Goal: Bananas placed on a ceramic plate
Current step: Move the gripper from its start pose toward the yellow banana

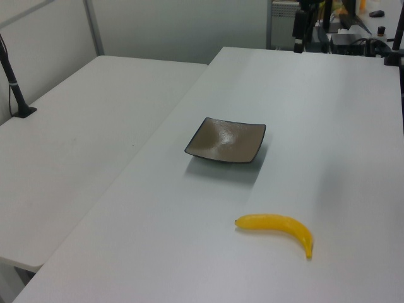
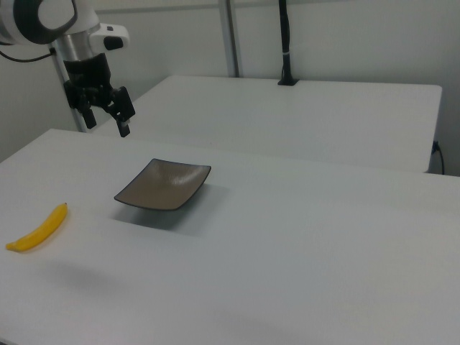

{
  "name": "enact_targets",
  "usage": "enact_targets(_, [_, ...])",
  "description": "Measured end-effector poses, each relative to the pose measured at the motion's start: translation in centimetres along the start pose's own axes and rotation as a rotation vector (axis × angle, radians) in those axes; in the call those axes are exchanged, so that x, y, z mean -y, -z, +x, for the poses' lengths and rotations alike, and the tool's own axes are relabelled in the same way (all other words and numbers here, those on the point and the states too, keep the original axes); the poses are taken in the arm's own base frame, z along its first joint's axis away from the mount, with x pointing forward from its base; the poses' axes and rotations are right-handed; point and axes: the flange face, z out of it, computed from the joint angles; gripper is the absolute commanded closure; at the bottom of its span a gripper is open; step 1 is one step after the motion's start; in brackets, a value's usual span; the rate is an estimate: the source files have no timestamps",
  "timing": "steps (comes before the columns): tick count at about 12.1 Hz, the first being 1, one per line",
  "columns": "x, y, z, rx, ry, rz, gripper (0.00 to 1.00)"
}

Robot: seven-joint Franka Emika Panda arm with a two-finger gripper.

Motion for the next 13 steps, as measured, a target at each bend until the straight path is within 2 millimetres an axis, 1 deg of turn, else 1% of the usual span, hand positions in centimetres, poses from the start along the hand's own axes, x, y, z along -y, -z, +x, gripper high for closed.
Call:
enact_targets(9, [0.5, -0.6, -0.1, 0.011, 0.024, -0.001, 0.00])
enact_targets(10, [0.8, -0.8, -0.2, 0.016, 0.030, -0.001, 0.00])
enact_targets(13, [3.4, -1.1, -0.6, 0.022, 0.075, 0.001, 0.00])
